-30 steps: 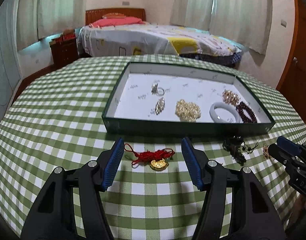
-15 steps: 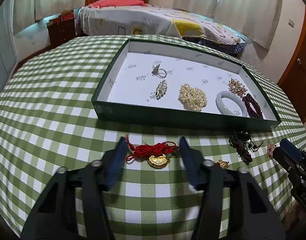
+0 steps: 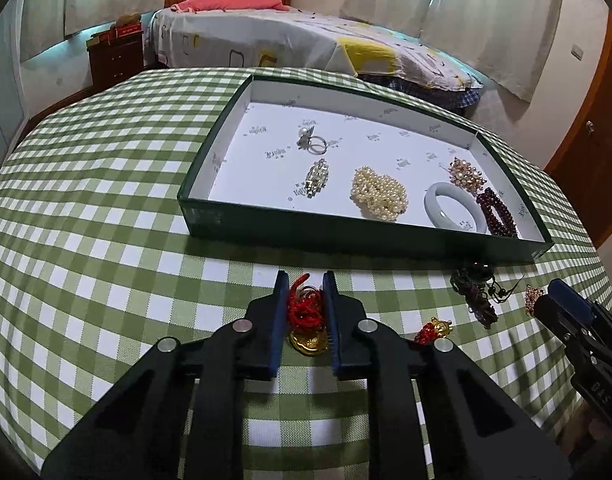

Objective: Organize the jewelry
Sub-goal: 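Grasp the red tassel gold pendant with left tool while right tool approaches gold chain, then grasp the gold chain necklace with right tool while left tool holds the pendant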

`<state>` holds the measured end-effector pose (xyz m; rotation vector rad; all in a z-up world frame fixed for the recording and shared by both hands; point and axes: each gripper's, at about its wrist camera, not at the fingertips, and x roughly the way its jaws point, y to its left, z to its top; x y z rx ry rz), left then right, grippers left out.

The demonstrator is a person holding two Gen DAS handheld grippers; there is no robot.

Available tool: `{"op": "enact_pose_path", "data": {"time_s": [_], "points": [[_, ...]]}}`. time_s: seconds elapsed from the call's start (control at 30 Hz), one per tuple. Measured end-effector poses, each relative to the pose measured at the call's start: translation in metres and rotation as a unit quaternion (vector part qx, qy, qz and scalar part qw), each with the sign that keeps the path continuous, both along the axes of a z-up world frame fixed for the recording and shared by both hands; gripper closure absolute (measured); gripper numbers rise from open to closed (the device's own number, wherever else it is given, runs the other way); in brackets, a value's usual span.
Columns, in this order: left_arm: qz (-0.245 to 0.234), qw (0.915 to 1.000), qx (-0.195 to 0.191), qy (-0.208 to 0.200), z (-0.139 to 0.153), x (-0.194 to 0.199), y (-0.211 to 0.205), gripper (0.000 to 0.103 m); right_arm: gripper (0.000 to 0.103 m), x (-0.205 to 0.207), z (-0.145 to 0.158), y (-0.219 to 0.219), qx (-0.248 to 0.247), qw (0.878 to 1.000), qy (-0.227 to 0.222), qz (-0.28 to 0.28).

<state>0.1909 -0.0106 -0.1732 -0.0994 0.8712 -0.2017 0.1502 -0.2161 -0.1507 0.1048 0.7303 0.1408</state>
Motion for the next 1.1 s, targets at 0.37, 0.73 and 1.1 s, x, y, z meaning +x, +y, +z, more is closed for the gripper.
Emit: {"op": "enact_pose_path", "data": {"time_s": [0.37,0.73,1.1], "points": [[-0.005,0.9994,0.021,-0.027,0.01,-0.014,-0.002,0.09,0.055,0.0,0.001,-0.003,0.0,1.0,0.0,-0.003],[0.008,0.9992,0.018,-0.036,0.017,-0.022,0.008,0.09,0.055,0.004,-0.001,-0.017,-0.008,1.0,0.008,-0.026],[0.012,0.9992,0.016,-0.035,0.017,-0.022,0.01,0.09,0.055,0.017,-0.014,-0.028,-0.013,0.998,0.045,-0.041]]}}
